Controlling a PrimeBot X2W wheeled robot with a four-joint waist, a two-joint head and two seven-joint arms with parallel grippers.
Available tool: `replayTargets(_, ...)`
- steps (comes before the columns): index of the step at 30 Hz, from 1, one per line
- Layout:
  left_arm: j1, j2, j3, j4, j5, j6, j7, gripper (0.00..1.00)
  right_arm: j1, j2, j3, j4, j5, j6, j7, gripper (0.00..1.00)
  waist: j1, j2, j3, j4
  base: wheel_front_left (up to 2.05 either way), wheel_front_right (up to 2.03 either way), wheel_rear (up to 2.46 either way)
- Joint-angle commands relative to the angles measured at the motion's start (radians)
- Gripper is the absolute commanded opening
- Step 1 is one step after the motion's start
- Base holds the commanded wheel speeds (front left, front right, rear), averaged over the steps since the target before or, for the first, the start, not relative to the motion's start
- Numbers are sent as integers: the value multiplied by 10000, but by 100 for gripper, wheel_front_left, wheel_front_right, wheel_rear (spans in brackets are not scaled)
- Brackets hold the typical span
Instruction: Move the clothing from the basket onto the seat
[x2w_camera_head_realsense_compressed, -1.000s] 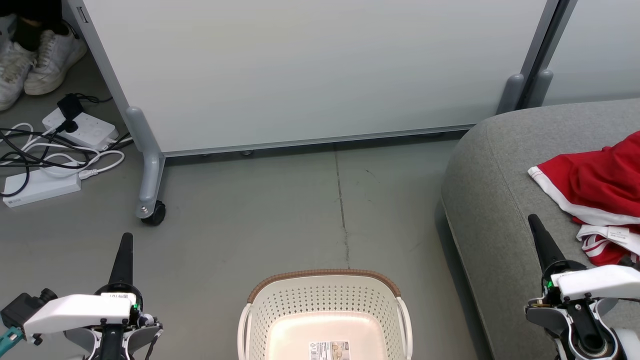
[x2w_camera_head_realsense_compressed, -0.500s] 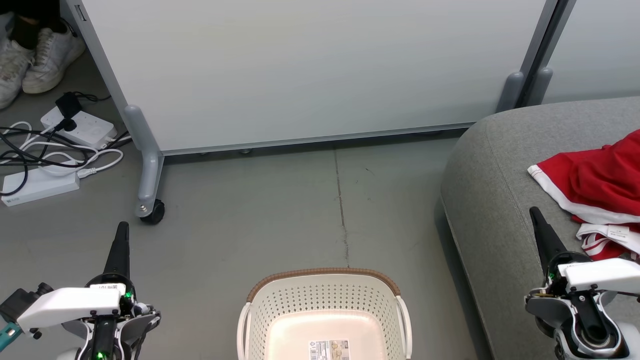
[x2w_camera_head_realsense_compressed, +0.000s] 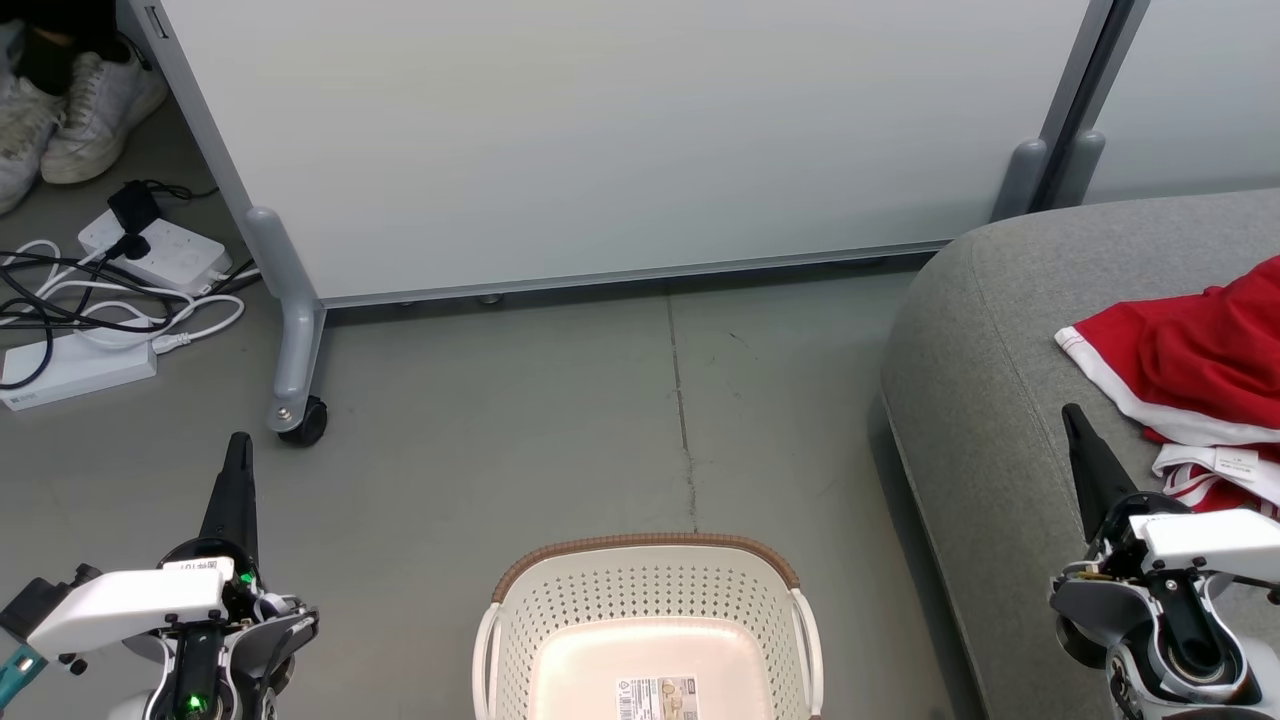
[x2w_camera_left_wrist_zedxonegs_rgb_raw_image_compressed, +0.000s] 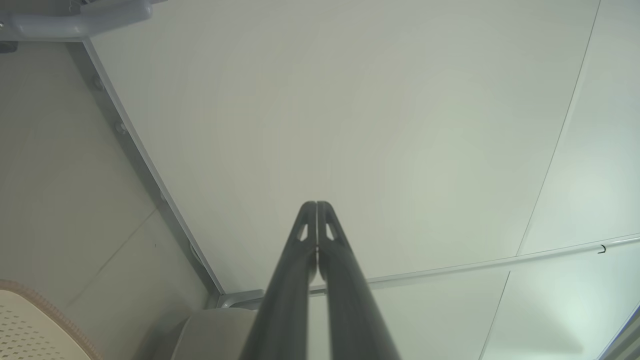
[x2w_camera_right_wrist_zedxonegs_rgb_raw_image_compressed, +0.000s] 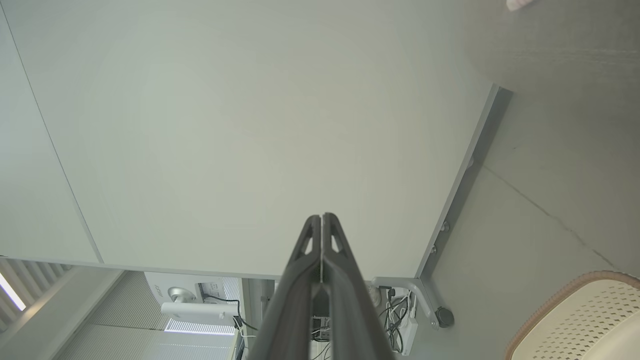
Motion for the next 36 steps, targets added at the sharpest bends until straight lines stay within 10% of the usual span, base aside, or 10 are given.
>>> replayTargets(1,-240,33,76,4,-161,-86,72,0,-203,-95,-43,40,211,24,92,0,0,0,4,-1,0,0,0)
replayTargets(36,-363,-66,246,100,-703,-210,231,0,-349,-99,-85,242,850,25,141,0,0,0,40,-16,0,0,0)
